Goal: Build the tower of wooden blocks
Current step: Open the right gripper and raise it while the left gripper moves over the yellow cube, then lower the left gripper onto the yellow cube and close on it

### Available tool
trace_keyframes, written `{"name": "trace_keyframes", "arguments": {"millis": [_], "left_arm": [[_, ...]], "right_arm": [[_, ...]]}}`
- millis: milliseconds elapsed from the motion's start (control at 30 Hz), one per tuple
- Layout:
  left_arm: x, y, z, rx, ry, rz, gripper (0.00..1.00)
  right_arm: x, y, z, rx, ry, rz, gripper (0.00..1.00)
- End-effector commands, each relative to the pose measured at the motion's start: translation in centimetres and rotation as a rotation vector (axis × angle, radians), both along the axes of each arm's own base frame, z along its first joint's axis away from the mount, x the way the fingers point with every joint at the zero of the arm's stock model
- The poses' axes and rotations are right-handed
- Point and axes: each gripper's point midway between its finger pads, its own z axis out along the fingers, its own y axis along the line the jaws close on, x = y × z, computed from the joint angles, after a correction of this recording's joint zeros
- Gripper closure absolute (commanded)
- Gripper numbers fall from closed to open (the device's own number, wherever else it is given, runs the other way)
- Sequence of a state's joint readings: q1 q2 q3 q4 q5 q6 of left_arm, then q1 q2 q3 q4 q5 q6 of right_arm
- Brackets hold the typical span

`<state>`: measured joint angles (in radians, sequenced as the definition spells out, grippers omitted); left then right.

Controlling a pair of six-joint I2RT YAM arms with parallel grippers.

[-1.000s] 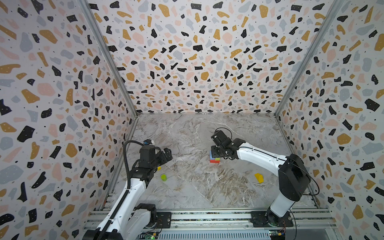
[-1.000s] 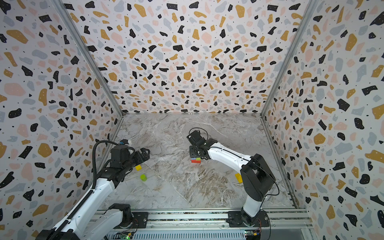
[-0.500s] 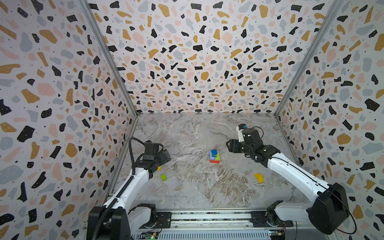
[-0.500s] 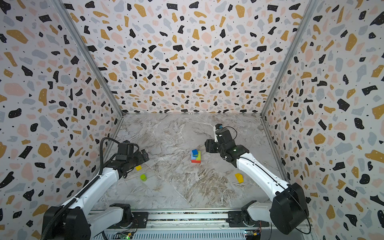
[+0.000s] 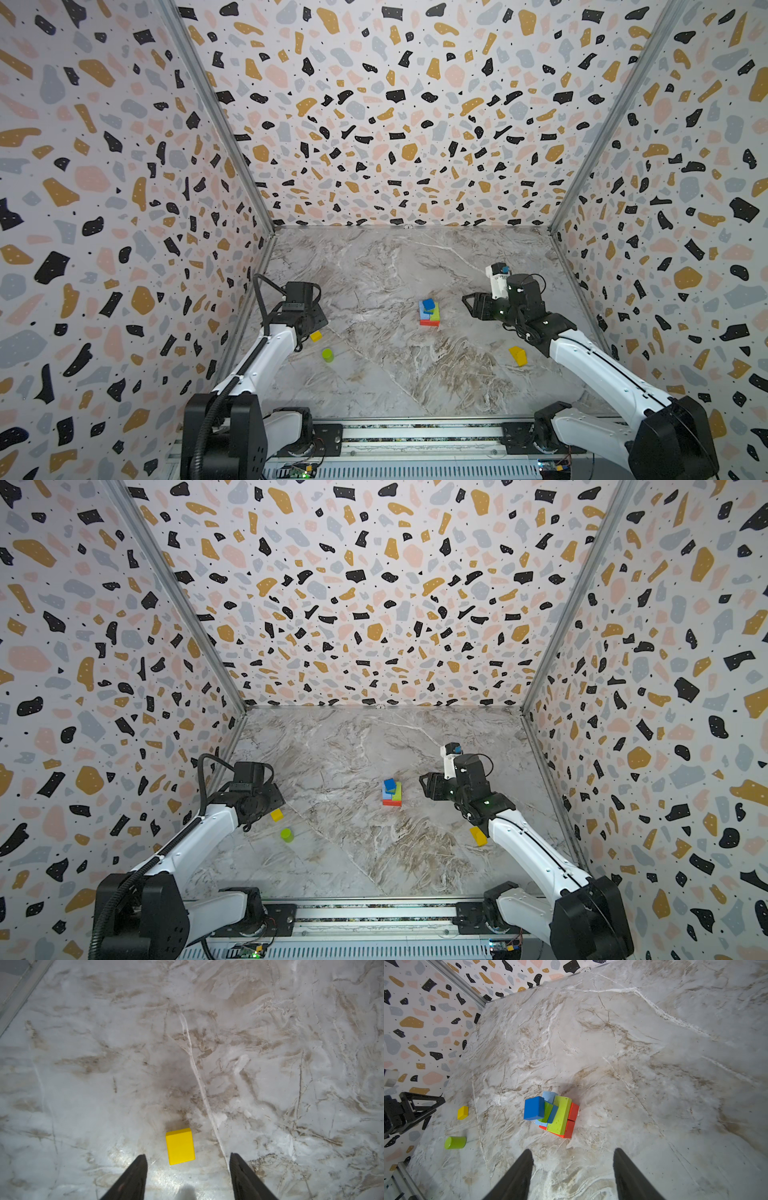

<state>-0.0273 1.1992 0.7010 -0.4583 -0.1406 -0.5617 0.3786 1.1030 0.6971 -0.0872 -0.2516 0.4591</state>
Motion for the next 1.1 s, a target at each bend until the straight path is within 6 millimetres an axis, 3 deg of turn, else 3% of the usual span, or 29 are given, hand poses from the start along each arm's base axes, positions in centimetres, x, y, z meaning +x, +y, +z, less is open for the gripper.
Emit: {"name": "trace_keyframes", "arguments": {"millis": [0, 200, 533, 800, 1067], "left_arm": [[-0.1, 0.6, 0.4, 0.027, -0.001, 0.017, 0.42], [-0.1, 1.2, -0.4, 0.060, 0.039, 0.025, 0.49], [-0.1, 0.6, -2.7, 0.061, 0.091, 0.004, 0.51], [0.0, 0.7, -3.9, 0.066, 0.102, 0.003, 0.40], [0.0, 0.6, -5.2, 0.063, 0.127, -0.001, 0.43]], "right_arm": [[-0.4, 0.4, 0.7, 0.092, -0.029, 0.069, 0.34], [-0.6, -0.1, 0.1, 0.158, -0.010, 0.093, 0.16], [-0.8, 0.0, 0.2, 0.229, -0.016, 0.116, 0.12], [-0.9, 0.0, 0.2, 0.240, -0.017, 0.122, 0.12], [-0.9, 0.0, -0.2, 0.239, -0.008, 0.118, 0.13]]}}
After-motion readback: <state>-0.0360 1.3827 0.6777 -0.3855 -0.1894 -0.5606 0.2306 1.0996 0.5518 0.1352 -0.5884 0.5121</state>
